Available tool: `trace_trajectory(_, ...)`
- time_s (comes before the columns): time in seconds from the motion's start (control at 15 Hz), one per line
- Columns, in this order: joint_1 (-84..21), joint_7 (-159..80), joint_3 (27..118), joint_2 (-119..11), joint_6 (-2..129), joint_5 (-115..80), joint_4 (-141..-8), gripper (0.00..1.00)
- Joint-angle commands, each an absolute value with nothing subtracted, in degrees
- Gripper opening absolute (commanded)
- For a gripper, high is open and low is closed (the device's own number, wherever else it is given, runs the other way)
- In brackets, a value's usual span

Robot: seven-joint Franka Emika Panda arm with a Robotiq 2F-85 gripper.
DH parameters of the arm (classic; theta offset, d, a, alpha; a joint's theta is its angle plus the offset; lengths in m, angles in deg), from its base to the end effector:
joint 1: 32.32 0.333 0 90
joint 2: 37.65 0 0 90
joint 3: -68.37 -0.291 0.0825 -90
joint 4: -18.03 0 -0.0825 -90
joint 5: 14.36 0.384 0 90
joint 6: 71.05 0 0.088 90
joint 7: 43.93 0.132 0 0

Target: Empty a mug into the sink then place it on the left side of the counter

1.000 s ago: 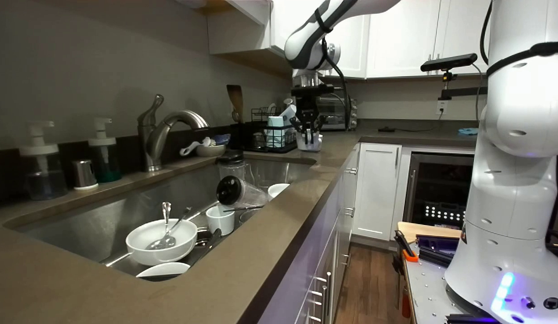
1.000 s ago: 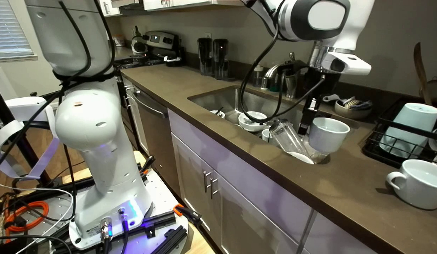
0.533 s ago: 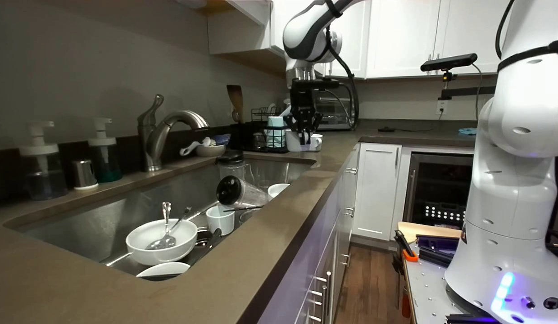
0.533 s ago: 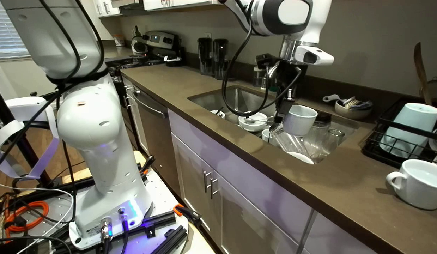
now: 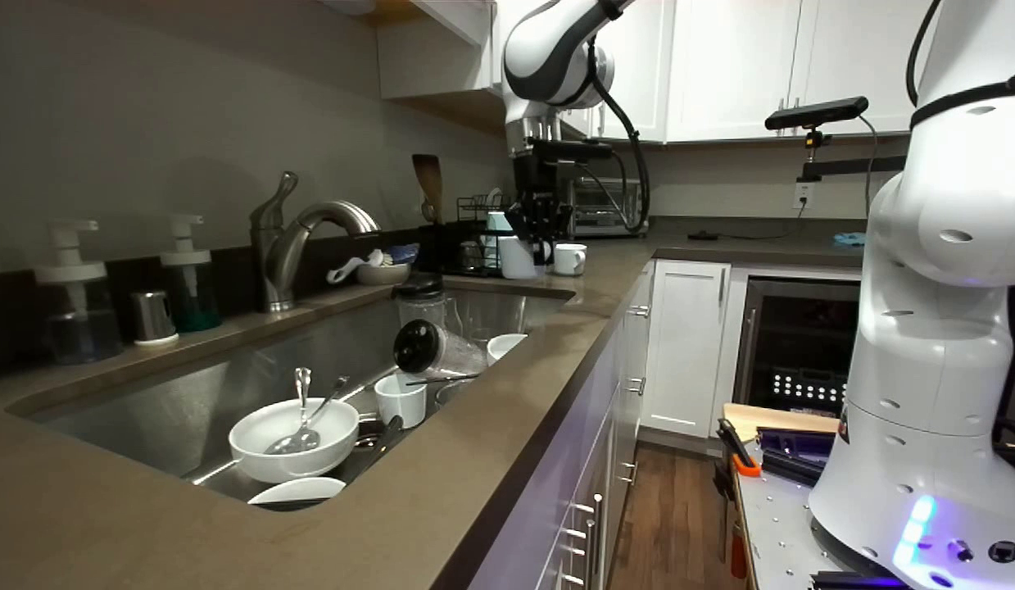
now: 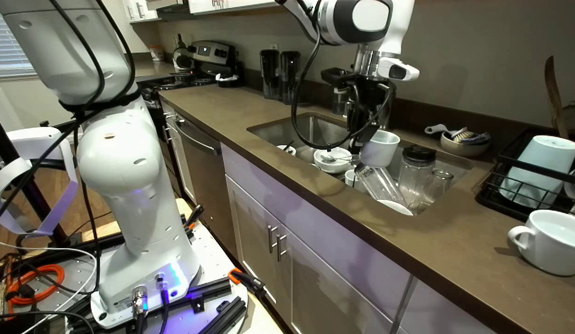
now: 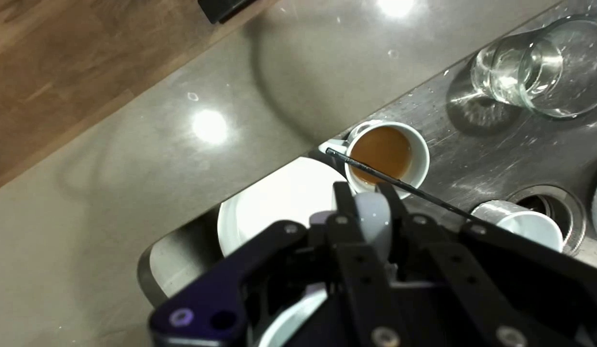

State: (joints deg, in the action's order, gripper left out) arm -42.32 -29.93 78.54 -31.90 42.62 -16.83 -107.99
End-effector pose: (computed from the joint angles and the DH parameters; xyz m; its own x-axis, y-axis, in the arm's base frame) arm 0.4666 -0.1755 0.3665 0.8329 -0.5427 -0.1083 -0.5410 -0.8397 0.0471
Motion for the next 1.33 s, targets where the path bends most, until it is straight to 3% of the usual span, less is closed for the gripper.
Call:
trace_trajectory(0.0,-42.57,-30.09,78.32,-31.90,42.49,-16.80,-107.88,0.16)
trace_trajectory(0.2,-42.57,-30.19,78.33,-31.90,42.49,-16.80,-107.89,0.16)
trace_trajectory(0.27,-42.58,-30.20,78.33,-31.90,42.49,-16.80,-107.89,0.04)
trace_trajectory(0.8,-37.14,-38.84,72.81,-33.82,40.92,-21.81,-106.58,0.04)
trace_trajectory(1.27,-33.91,-43.67,69.45,-34.57,31.21,-34.37,-104.11,0.04)
